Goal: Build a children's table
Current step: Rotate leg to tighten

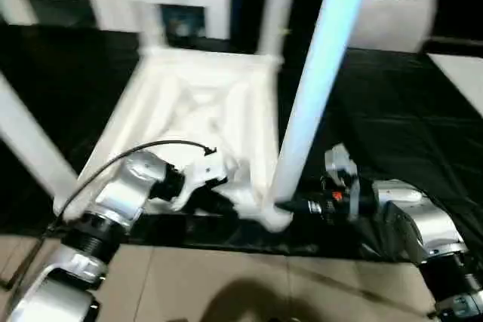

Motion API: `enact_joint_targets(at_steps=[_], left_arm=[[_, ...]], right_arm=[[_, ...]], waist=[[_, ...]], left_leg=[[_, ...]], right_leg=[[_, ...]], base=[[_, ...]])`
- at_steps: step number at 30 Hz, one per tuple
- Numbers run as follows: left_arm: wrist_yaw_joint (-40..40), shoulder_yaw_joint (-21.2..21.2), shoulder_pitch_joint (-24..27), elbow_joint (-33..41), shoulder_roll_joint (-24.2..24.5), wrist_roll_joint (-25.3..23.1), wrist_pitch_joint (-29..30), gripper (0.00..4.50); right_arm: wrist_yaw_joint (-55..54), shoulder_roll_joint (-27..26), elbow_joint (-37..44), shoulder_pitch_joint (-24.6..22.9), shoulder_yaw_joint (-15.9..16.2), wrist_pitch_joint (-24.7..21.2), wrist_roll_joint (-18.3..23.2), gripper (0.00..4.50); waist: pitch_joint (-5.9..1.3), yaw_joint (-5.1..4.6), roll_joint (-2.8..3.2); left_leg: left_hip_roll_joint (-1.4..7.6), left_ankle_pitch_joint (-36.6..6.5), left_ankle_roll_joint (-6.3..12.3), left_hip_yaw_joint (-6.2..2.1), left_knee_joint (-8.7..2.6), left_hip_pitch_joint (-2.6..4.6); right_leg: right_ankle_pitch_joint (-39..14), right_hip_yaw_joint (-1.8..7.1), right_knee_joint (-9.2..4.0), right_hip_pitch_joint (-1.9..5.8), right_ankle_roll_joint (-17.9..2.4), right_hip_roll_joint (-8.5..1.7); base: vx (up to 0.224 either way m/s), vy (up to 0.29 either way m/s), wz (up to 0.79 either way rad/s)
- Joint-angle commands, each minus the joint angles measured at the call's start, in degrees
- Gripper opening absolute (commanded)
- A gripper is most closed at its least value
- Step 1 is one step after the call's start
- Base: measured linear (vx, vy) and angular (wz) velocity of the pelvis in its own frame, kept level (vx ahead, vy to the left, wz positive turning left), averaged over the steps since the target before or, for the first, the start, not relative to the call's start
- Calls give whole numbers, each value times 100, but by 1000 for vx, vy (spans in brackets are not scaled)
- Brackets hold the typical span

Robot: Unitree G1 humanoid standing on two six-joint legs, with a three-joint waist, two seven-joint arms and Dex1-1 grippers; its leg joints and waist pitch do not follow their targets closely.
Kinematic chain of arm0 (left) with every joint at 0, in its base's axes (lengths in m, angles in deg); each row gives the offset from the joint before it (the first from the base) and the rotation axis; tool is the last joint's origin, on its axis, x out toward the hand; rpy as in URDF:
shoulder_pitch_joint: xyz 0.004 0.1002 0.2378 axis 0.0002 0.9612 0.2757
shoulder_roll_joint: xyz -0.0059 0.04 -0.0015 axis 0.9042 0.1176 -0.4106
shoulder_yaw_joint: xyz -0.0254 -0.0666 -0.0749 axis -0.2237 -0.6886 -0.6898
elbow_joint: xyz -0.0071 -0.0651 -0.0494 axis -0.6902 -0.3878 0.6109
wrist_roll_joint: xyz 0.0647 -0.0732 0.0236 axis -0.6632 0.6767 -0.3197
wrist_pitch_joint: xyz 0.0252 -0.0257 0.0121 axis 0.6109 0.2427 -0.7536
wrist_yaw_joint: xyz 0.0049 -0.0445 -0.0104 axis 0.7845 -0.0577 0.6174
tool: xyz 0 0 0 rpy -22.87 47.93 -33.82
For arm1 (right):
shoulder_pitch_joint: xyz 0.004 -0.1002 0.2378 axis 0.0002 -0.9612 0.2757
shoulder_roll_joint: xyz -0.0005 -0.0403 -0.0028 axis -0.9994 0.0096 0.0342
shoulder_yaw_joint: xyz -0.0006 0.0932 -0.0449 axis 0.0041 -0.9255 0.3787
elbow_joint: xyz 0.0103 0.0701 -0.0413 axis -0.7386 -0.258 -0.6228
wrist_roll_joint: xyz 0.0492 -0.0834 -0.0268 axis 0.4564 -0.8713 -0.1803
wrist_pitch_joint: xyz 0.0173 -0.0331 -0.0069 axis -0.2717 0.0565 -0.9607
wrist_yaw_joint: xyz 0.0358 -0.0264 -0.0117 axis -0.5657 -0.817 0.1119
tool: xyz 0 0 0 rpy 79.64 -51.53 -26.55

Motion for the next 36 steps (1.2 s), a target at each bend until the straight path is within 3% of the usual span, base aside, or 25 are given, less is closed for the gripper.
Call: enact_joint_targets(at_steps=[1,2,3,4,5,6,7,8,10,11,12,13,14,15,16,19,21,22,24,25,27,30,33,36], left_arm=[[650,121,-71,255,-718,212,224,0],[921,87,-113,210,-874,168,309,0],[1005,74,-130,189,-921,152,325,0],[1144,54,-158,153,-998,126,353,0],[1605,-85,-253,79,-1264,61,494,0],[1672,-112,-269,67,-1309,60,516,0],[1752,-143,-288,53,-1361,59,542,0],[1954,-212,-330,34,-1478,37,592,0],[2156,-260,-376,0,-1590,2,612,0],[2424,-270,-415,-17,-1695,-108,597,0],[2537,-257,-424,-11,-1735,-169,585,0],[2604,-248,-427,-4,-1758,-208,580,0],[2665,-246,-427,1,-1777,-235,564,0],[2679,-246,-426,3,-1781,-242,559,0],[2721,-243,-423,9,-1793,-264,546,0],[2742,-244,-417,-9,-1784,-299,486,0],[2634,-199,-393,-17,-1693,-326,417,0],[2620,-188,-387,-17,-1678,-327,405,0],[2469,-138,-337,-8,-1577,-315,335,0],[2465,-137,-335,-8,-1575,-314,334,0],[2275,-112,-283,-9,-1458,-289,186,0],[1959,-72,-242,-54,-1266,-251,-72,0],[1620,-32,-224,-148,-1035,-216,-351,0],[1418,-8,-219,-205,-900,-198,-499,0]], right_arm=[[-524,-732,155,33,558,-168,21,197],[-897,-936,120,43,497,-215,-33,196],[-1014,-997,107,49,478,-227,-59,196],[-1207,-1099,85,58,446,-247,-102,196],[-1978,-1507,94,64,260,-385,-391,195],[-2115,-1572,86,70,231,-400,-440,195],[-2276,-1650,77,77,197,-418,-498,195],[-2812,-1864,-24,141,64,-473,-584,195],[-3385,-2057,-197,254,-64,-462,-679,195],[-3970,-2242,-404,393,-184,-351,-807,195],[-4260,-2340,-516,457,-293,-202,-840,195],[-4438,-2404,-581,492,-369,-105,-854,195],[-4583,-2450,-616,506,-440,20,-870,195],[-4610,-2459,-616,506,-450,48,-890,230],[-4693,-2488,-616,504,-482,136,-952,251],[-4815,-2565,-583,464,-564,386,-1092,271],[-4758,-2536,-484,400,-581,545,-1166,285],[-4744,-2522,-467,389,-574,566,-1181,309],[-4702,-2381,-420,343,-606,822,-1227,312],[-4704,-2377,-421,343,-608,831,-1228,336],[-4448,-2127,-383,305,-644,1104,-1177,336],[-3826,-1682,-281,224,-651,1354,-1087,367],[-2956,-1211,-182,138,-666,1418,-926,395],[-2363,-932,-109,92,-650,1371,-782,411]], waist=[[-226,-18,-4],[-233,-122,6],[-207,-201,85],[-220,-249,93],[-204,-315,168],[-186,-377,153],[-177,-379,165],[-166,-432,132],[-171,-438,128],[-168,-471,120],[-166,-518,138],[-171,-536,176],[-179,-552,171],[-178,-556,172],[-181,-552,160],[-229,-491,129],[-303,-425,129],[-342,-385,81],[-334,-323,27],[-384,-253,44],[-373,-189,16],[-382,-88,32],[-385,-14,40],[-380,36,36]], left_leg=[[230,-1742,16,-176,-372,8],[232,-1895,57,-196,-363,18],[317,-2192,94,-241,-399,36],[360,-2319,88,-270,-419,21],[487,-2796,65,-330,-509,48],[578,-3139,-14,-399,-624,-29],[588,-3312,-58,-411,-657,-34],[445,-3275,-117,-355,-578,65],[316,-2923,-105,-316,-458,99],[278,-2562,-59,-298,-403,63],[294,-2500,-31,-310,-410,22],[355,-2622,-3,-325,-450,40],[374,-2670,8,-334,-472,34],[380,-2696,24,-336,-502,23],[368,-2665,33,-331,-505,24],[337,-2012,138,-291,-511,-43],[369,-1227,284,-264,-506,-118],[352,-689,427,-237,-465,-174],[286,-525,641,-184,-427,-209],[275,-242,750,-160,-404,-220],[274,-16,898,-133,-387,-209],[280,-26,1001,-111,-368,-191],[317,-45,1041,-109,-367,-161],[325,-286,935,-101,-378,-154]], right_leg=[[-4285,172,-806,241,235,-473],[-4229,73,-880,272,297,-466],[-4085,-30,-910,310,299,-464],[-3905,-47,-888,348,285,-474],[-3499,-75,-818,382,187,-453],[-3161,-21,-672,446,117,-455],[-3148,12,-631,455,124,-455],[-3491,65,-732,336,72,-533],[-3950,-21,-884,291,137,-593],[-4077,-78,-950,302,198,-621],[-4035,-123,-962,329,291,-580],[-3794,-92,-927,325,262,-572],[-3654,-68,-896,328,225,-569],[-3471,-4,-856,312,136,-574],[-3425,18,-847,305,96,-577],[-3011,146,-768,325,-167,-611],[-2066,252,-592,349,-529,-581],[-1403,318,-463,350,-735,-562],[-1435,404,-411,332,-905,-556],[-1269,415,-366,360,-945,-554],[-1100,422,-342,323,-988,-517],[-1248,418,-338,326,-891,-505],[-1315,422,-327,300,-889,-477],[-1665,427,-361,308,-804,-474]], base=[[0,0,0],[0,0,0],[0,0,0],[0,0,0],[0,0,0],[0,0,0],[0,0,0],[0,0,0],[0,0,0],[0,0,0],[0,0,0],[0,0,0],[0,0,0],[0,0,0],[0,0,0],[0,0,0],[0,0,0],[0,0,0],[0,0,0],[0,0,0],[0,0,0],[0,0,0],[0,0,0],[0,0,0]])
